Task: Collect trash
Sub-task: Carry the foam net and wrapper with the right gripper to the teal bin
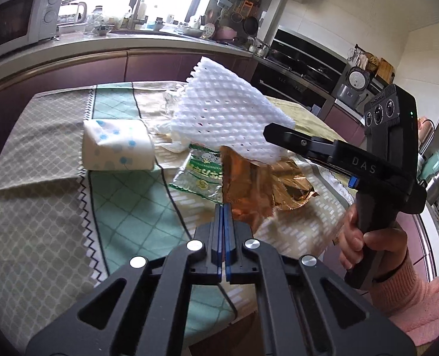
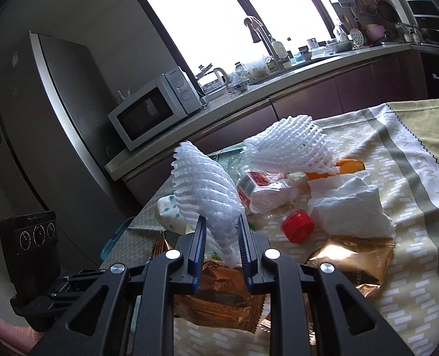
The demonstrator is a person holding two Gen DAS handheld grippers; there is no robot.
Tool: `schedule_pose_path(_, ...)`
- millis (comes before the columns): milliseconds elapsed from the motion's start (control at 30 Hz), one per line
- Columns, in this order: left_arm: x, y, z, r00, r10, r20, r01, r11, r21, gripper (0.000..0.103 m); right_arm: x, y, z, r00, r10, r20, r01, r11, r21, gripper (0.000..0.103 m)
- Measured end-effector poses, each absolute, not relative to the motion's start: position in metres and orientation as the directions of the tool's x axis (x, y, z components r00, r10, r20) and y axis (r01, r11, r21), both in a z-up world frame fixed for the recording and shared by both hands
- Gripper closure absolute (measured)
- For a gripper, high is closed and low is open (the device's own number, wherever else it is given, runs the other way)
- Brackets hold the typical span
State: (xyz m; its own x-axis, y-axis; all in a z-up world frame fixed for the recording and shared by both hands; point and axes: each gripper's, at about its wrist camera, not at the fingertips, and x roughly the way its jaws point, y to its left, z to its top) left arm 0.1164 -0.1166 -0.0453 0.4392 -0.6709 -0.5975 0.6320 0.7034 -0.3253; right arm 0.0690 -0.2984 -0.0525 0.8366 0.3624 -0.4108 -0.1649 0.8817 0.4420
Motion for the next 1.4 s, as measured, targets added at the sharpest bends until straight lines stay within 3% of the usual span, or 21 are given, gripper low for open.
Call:
schedule_pose_path(433, 0.098, -0.009, -0.012, 0.59, -0.59, -0.551, 0.524, 0.799, -0.293, 0.102, 0.082, -0.235, -0.03, 0.784, 0.489, -0.381, -0.323, 0.847, 0.423, 0.083)
schedule_pose_path(800, 0.107, 0.081, 0.009, 0.766, -0.378, -0.52, 0.324, 0.926, -0.195, 0.102, 0.116, -0.168, -0.021, 0.678, 0.624, -0.388, -0.468, 0.774, 0.427, 0.083)
schedule_pose_path(1400, 0.165, 0.149, -0.034, 0.792, -0.156, -0.59, 0.099, 0.987, -0.128, 0.102, 0.198, -0.052, -0.041, 0.517, 0.663, -0.541, -0.534, 0.744, 0.401, 0.083)
